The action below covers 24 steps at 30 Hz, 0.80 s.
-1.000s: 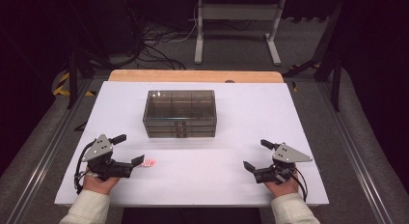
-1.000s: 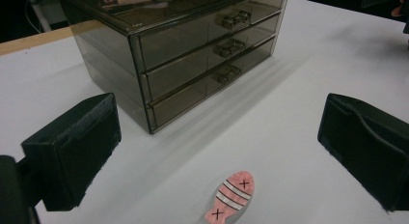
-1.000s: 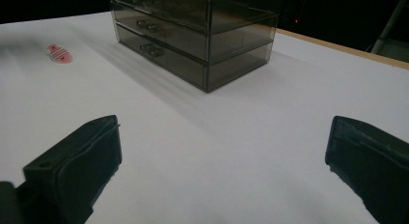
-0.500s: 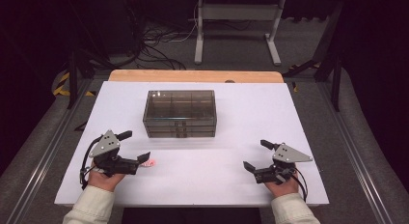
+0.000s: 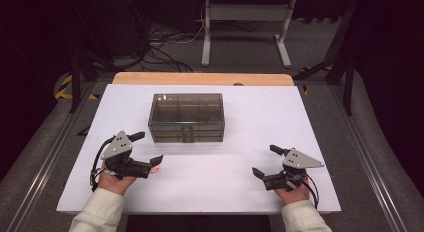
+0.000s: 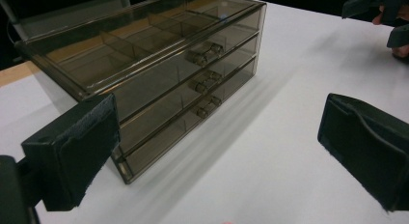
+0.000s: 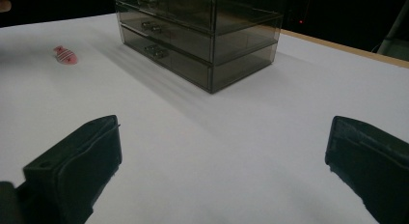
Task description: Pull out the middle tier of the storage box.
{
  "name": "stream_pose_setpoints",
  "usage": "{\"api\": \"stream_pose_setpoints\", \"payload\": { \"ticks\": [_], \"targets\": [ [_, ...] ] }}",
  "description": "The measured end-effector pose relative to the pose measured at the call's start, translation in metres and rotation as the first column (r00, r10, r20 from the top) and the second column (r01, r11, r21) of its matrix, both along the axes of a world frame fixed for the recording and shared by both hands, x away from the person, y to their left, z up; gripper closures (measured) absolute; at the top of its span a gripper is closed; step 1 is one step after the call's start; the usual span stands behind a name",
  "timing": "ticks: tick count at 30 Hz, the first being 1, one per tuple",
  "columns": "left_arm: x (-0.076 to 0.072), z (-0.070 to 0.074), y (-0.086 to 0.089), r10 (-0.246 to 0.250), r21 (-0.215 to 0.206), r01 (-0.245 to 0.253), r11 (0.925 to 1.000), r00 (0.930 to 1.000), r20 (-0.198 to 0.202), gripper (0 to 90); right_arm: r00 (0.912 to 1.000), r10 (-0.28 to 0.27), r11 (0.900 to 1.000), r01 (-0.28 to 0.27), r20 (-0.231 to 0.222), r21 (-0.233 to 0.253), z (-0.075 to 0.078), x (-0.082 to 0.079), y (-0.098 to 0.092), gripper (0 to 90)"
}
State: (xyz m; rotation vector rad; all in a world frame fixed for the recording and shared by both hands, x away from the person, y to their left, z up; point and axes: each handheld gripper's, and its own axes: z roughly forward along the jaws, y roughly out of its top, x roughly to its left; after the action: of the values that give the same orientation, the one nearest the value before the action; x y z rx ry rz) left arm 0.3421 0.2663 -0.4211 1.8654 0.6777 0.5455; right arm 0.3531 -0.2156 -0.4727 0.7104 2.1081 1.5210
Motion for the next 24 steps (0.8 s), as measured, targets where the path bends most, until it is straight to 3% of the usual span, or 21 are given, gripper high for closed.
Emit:
{"api": "stream_pose_setpoints", "payload": {
  "ticks": [24],
  "targets": [
    [0.013, 0.007, -0.040, -0.058, 0.005, 0.058, 0.9983, 0.9983, 0.013, 0.4, 1.0000, 0.006, 1.000, -0.006, -0.007, 0.006, 0.000, 0.000, 0.000, 0.0]
  ]
}}
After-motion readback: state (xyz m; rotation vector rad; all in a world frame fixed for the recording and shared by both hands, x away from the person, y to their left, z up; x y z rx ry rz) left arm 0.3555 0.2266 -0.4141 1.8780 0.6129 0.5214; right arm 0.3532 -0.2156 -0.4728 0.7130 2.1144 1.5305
